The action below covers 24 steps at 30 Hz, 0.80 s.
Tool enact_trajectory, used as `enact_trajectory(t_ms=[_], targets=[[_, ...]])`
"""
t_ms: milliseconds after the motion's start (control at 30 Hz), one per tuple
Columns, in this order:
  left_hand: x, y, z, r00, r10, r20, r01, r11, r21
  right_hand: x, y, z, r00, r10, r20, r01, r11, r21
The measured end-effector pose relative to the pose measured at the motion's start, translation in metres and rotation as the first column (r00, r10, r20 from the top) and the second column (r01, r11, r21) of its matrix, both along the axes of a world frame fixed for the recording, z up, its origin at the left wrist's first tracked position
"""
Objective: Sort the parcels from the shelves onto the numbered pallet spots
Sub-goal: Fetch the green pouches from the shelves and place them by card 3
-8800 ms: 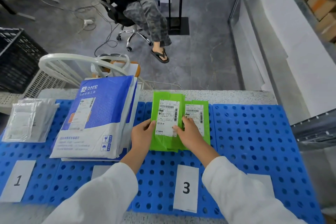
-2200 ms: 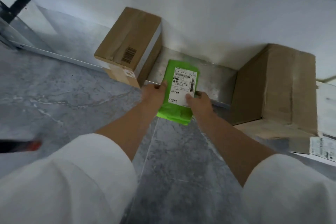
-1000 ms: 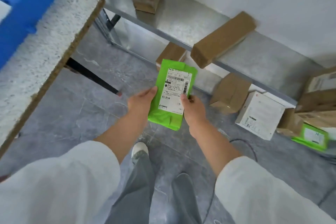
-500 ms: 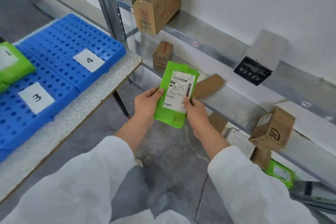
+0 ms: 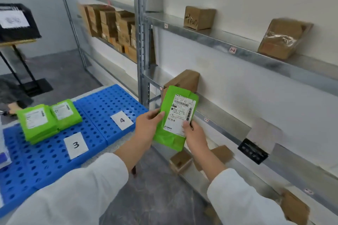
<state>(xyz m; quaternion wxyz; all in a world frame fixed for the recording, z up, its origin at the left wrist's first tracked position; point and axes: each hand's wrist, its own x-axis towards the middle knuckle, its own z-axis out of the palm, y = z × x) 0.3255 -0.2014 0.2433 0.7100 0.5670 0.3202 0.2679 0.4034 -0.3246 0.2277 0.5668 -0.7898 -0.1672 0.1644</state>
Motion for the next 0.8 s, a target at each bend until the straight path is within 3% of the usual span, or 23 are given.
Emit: enact_trajectory(t_ms=[200, 500, 800], targets=[[-0.005, 0.072, 0.037, 0.991, 0.112, 0.072, -0.115, 0.993, 0.035, 0.007, 0.084, 0.038, 0.995, 0.056, 0.087, -0.057, 0.998, 0.005], [-0.03, 0.206, 0.04, 0.973, 0.209, 0.094, -0.211, 0.977, 0.016, -0.006, 0.22, 0.057, 0.972, 0.19, 0.141, -0.181, 0.981, -0.076], [-0.06, 0.296, 0.0, 0.954, 0.292, 0.062, -0.289, 0.956, -0.059, -0.023, 0.322, 0.027, 0.959, 0.278, 0.054, -0.277, 0.961, -0.027]])
